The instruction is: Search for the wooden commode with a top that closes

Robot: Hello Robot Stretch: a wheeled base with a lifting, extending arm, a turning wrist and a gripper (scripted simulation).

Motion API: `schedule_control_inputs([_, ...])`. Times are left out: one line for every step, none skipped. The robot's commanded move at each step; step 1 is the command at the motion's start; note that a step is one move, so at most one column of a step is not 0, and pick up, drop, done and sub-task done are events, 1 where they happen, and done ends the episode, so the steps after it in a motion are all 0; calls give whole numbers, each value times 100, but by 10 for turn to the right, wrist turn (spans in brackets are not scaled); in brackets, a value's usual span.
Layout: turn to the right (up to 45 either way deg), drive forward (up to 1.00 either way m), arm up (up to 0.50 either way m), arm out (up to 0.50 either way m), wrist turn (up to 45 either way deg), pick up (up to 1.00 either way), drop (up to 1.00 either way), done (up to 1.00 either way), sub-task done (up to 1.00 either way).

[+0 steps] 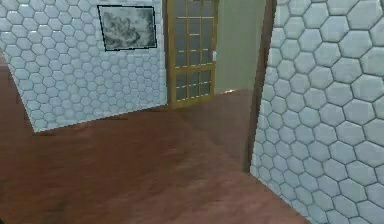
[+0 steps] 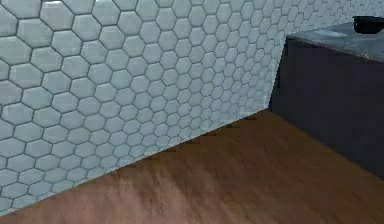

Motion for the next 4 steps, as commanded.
schedule_control_inputs([-60, 0, 0, 0, 0, 0, 0, 0, 0])
schedule_control_inputs([0, 100, 0, 0, 0, 0, 0, 0, 0])
schedule_control_inputs([0, 45, 0, 0, 0, 0, 0, 0, 0])
schedule_control_inputs([390, 0, 0, 0, 0, 0, 0, 0, 0])
